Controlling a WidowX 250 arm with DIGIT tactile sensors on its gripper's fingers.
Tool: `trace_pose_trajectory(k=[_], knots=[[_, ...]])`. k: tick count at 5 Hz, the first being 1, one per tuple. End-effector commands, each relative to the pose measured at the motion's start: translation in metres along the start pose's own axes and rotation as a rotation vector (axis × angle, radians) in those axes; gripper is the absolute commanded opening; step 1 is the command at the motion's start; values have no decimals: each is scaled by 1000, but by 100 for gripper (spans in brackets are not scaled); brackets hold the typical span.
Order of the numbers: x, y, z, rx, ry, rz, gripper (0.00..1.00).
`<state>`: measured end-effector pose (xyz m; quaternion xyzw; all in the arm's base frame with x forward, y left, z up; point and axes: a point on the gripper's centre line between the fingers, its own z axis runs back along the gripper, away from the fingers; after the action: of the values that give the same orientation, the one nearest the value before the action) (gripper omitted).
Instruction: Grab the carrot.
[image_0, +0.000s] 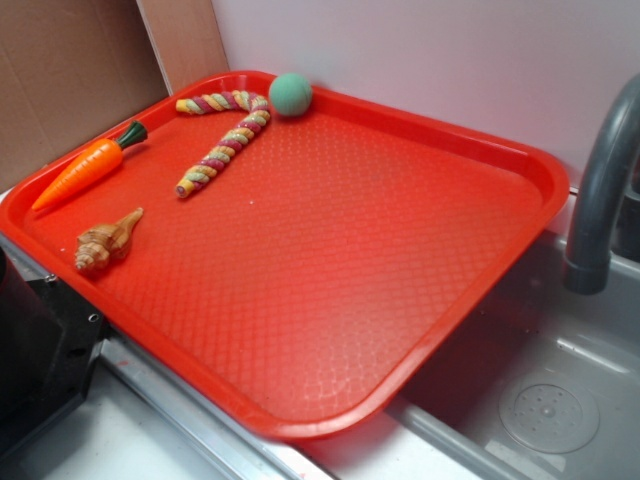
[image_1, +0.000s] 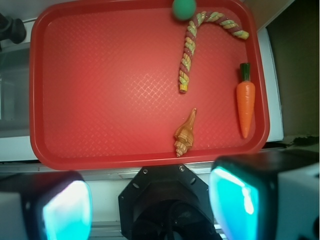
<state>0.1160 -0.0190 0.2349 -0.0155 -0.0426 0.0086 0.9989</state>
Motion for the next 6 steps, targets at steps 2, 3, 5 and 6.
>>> trace_pose_trajectory(k=[2,3,5,6], knots=[[23,51,-51,158,32,185,100],[37,95,-80,152,-27,295,100],[34,170,-150,158,30,321,100],[31,187,-170,154,51,271,100]])
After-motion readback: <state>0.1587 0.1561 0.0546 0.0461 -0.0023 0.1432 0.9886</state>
